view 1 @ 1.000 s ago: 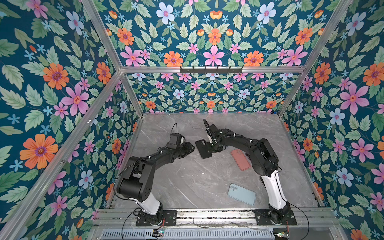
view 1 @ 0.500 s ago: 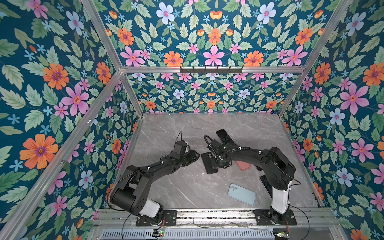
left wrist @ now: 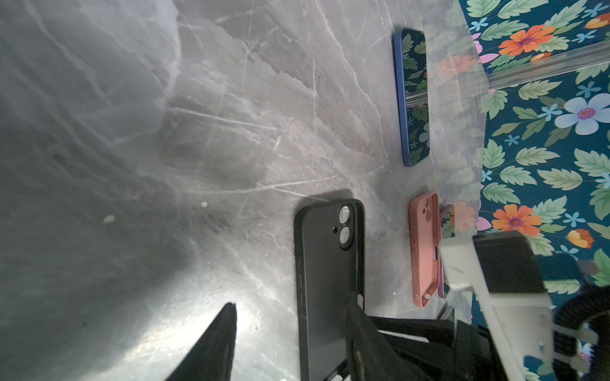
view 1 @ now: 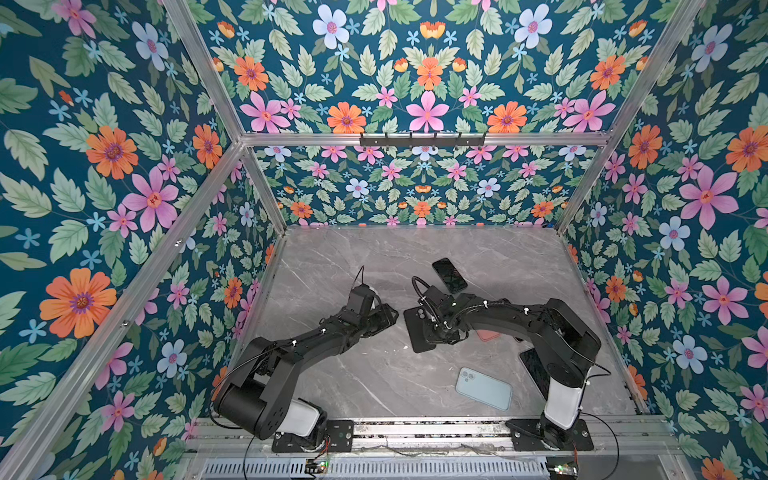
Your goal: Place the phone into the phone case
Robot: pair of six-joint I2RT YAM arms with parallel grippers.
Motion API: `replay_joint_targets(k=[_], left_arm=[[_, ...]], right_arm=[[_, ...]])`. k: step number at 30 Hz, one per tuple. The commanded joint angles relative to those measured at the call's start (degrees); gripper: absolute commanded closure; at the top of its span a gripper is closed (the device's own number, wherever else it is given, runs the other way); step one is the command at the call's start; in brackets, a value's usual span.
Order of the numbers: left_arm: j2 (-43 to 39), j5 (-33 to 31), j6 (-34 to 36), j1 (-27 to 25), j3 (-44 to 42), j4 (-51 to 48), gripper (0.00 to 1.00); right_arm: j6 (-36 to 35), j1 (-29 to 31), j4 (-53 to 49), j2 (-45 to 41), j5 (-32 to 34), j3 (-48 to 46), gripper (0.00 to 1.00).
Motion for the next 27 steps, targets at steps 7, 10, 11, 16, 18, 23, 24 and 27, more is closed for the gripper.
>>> replay_joint_targets(k=[7,10,11,16,18,23,24,27], left_arm=[[4.3,-0.5,5.25,-0.1,7.12,-4.2,0.41],[10.39,0.47,8.74,-0.13,14.75,-7.2,0.39],[12.73,1.26,9.58,-0.14,17.61,-8.09,0.39],[22.02,4.14,12.23,0.01,29.57,-11.91,0.32],[24.87,4.53,13.23,0.2,33.49,-13.41,0.28],[31.12,6.32,15.1,1.39,41.85,-16.45,0.22],[31.86,6.6,15.41,1.57,42.87,-16.89,0.21],[33.39,7.0,16.54,2.03,45.04,-18.06,0.18]], right_arm=[[-11.13,-0.88,-7.94,-5.8,9.67,5.2,0.63],[-19.55,-3.37,-9.53,-3.3,10.99,10.19,0.58],[-21.77,-4.43,-10.04,-1.91,10.82,12.18,0.57],[-28.83,-9.92,-11.7,3.95,10.14,20.25,0.51],[-30.61,-11.71,-11.68,5.79,9.11,22.47,0.47],[-34.35,-15.61,-12.77,10.01,8.26,27.71,0.36],[-34.97,-16.36,-12.92,10.56,7.57,28.5,0.34],[-36.91,-18.21,-14.24,12.97,5.67,31.32,0.28]])
